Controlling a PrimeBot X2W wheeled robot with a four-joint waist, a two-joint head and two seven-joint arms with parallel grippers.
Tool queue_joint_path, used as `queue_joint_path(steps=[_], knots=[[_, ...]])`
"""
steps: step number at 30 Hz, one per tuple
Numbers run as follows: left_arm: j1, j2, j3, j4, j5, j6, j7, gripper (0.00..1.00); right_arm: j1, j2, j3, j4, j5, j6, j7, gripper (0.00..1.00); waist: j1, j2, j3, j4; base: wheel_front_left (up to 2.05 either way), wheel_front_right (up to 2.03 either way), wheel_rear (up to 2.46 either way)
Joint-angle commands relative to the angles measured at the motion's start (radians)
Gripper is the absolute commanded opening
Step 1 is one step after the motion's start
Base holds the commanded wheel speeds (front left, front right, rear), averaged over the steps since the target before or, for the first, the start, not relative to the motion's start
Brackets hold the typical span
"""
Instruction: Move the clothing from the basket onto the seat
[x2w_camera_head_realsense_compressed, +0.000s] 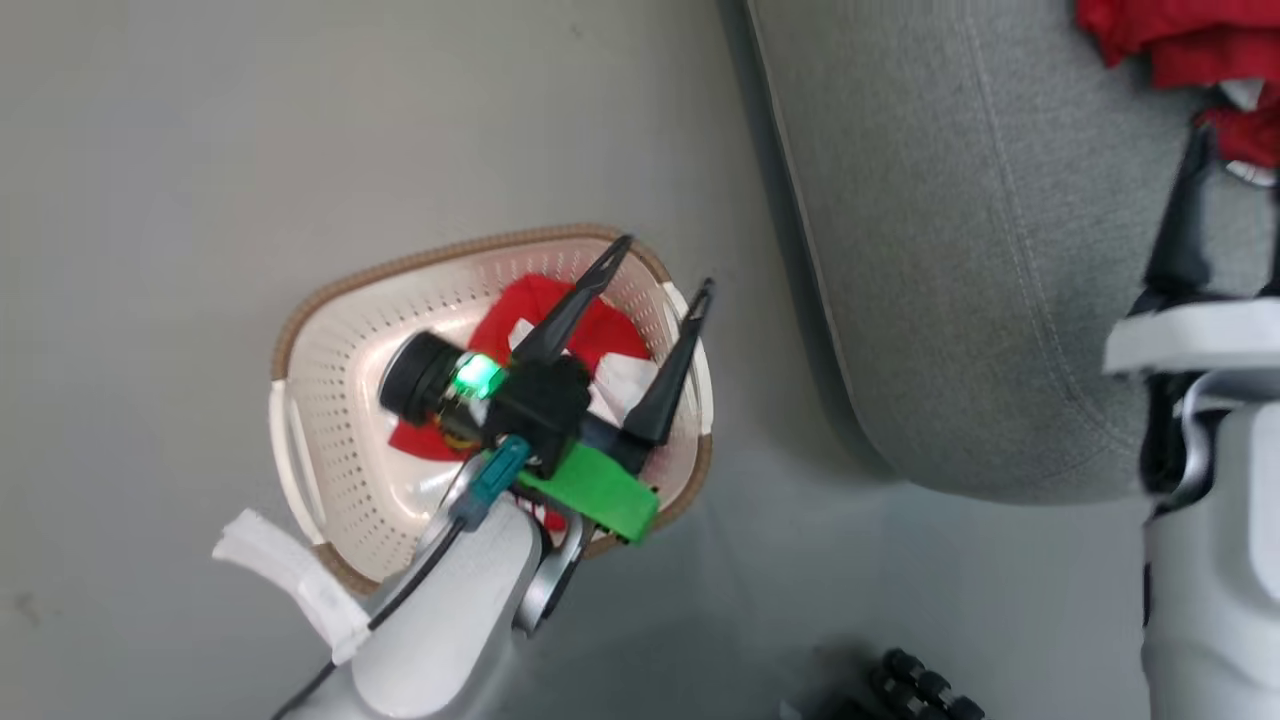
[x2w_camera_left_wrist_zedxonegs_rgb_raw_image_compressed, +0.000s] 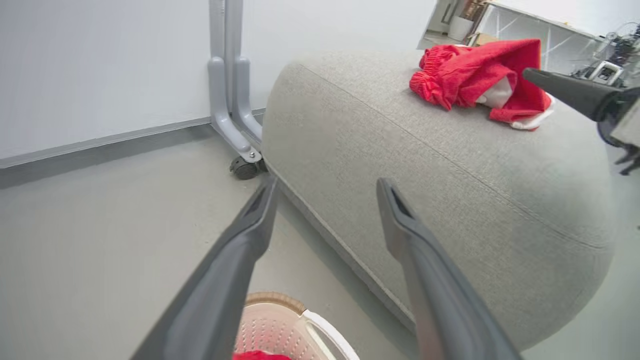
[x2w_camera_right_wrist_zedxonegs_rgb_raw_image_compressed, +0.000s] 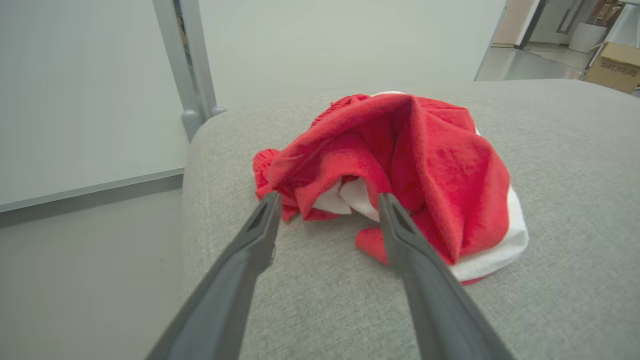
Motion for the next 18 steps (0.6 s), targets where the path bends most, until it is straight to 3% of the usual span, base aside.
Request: queue_joint_path(steps=[1, 10, 15, 18], knots=[[0.039, -0.009, 0.018, 0.003, -0.021, 0.016, -0.005, 1.00, 0.041, -0.005, 0.033, -0.018, 0.019, 0.000, -0.003, 1.00, 0.0001, 0.0000, -0.179, 0.088, 0.00, 0.00, 0.00], [0.240, -0.033, 0.218, -0.086, -0.044, 0.102, -0.005, 1.00, 0.261, -0.005, 0.294, -0.102, 0.119, 0.000, -0.003, 1.00, 0.0001, 0.0000, -0.397, 0.162, 0.00, 0.00, 0.00], [0.367, -0.036, 0.321, -0.145, -0.005, 0.120, -0.004, 1.00, 0.344, -0.004, 0.338, -0.097, 0.110, 0.000, -0.003, 1.00, 0.0001, 0.0000, -0.496, 0.185, 0.00, 0.00, 0.00], [0.443, -0.038, 0.365, -0.190, 0.018, 0.108, -0.003, 1.00, 0.394, -0.005, 0.351, -0.106, 0.080, 0.000, -0.003, 1.00, 0.0001, 0.0000, -0.543, 0.194, 0.00, 0.00, 0.00]])
